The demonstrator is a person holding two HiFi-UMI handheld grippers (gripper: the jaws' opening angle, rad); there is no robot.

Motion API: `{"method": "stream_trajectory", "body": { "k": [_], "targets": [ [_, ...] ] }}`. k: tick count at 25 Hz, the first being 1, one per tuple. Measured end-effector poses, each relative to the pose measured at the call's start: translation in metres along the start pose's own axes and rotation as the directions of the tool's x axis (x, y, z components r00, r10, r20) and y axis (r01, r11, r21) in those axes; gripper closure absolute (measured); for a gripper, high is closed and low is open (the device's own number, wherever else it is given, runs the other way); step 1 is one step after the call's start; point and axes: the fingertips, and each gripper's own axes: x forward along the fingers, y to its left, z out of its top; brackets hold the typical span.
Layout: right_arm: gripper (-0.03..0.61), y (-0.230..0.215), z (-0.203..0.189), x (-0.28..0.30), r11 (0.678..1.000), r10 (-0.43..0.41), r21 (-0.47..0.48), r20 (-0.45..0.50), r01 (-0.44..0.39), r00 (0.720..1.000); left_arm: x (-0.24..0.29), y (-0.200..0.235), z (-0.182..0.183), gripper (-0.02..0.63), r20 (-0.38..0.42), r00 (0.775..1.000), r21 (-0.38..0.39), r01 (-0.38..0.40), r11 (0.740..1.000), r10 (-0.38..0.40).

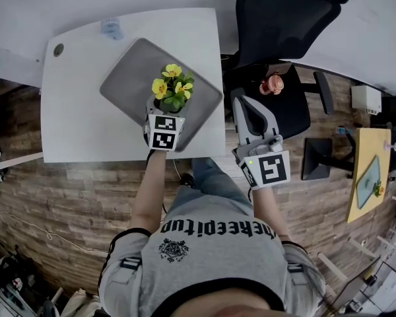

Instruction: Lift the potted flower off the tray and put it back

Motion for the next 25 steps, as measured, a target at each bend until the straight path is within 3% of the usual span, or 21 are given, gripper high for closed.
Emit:
{"method": "stream_trajectory", "body": {
  "k": [12, 23, 25],
  "targets": [
    [0.575, 0.030, 0.017, -0.006, 0.999, 0.046, -0.008, 0.043, -0.046, 0.998, -0.050, 0.002, -0.001, 0.283, 0.047, 0.999, -0.042, -0.023, 0.999, 0.025],
    [0.576, 0.056, 0.039, -0.013, 0.997, 0.081, -0.025, 0.101, -0.079, 0.992, -0.129, 0.020, 0.026, 0.598, 0.188, 0.970, -0.081, -0.140, 0.987, 0.153],
    [0.575, 0.060, 0.045, -0.014, 0.996, 0.084, -0.029, 0.114, -0.081, 0.990, -0.145, 0.024, 0.034, 0.606, 0.219, 0.960, -0.090, -0.156, 0.984, 0.172]
  ]
}}
